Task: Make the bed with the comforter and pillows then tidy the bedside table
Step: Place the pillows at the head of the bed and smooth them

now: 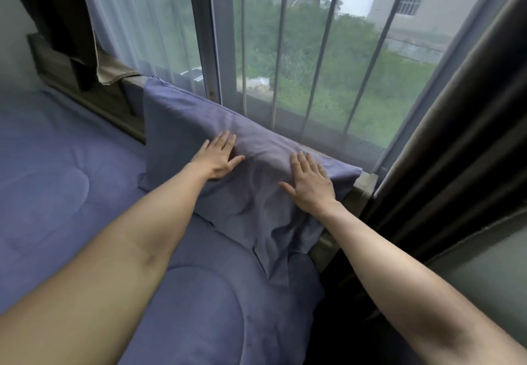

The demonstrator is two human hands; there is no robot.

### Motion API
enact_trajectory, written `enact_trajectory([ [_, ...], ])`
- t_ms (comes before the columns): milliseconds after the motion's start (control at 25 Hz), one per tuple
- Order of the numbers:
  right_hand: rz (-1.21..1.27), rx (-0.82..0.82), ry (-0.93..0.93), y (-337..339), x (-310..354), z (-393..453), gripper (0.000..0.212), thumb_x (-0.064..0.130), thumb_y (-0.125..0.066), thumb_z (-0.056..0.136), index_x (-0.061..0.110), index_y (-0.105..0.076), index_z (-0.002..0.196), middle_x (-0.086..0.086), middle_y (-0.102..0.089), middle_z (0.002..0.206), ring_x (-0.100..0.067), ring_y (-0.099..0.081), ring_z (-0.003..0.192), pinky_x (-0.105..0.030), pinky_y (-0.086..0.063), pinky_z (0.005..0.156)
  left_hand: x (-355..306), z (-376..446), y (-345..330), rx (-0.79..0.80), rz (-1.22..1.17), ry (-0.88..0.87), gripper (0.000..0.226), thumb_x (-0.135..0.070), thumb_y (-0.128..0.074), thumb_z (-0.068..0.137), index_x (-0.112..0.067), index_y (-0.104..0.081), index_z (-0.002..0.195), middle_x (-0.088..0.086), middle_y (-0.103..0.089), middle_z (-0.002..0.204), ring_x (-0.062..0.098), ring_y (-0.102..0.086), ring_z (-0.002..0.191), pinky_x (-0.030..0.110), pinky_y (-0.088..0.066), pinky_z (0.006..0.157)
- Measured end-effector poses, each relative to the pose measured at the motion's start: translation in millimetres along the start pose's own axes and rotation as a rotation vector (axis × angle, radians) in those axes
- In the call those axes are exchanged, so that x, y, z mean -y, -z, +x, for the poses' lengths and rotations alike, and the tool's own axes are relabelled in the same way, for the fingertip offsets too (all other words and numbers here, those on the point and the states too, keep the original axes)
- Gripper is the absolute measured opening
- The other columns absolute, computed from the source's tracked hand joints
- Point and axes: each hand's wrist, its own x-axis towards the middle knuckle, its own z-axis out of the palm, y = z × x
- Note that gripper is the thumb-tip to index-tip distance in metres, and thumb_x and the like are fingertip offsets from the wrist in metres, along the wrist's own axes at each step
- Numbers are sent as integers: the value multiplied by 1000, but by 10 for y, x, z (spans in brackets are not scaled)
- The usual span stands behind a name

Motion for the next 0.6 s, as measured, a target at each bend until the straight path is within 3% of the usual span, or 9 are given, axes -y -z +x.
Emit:
enact_trajectory([
  [200, 36, 49, -86, 163, -76, -546, 85, 58, -40, 95, 12, -2, 155, -8, 0, 163, -24, -1, 151, -38, -8, 122, -185, -582, -80, 70, 54, -62, 73, -57, -21, 98, -15, -3, 155, 3, 6, 162, 16, 6, 150, 40, 0, 122],
  [600, -9, 159, -307, 25, 81, -2404, 83, 60, -37, 96, 11, -5, 155, -7, -5, 163, -24, -4, 151, -40, -11, 122, -824, -2141, -497, 172, 126, -277, 75, -58, -21, 98, -12, -5, 154, 4, 1, 163, 17, 3, 150, 42, -2, 121],
])
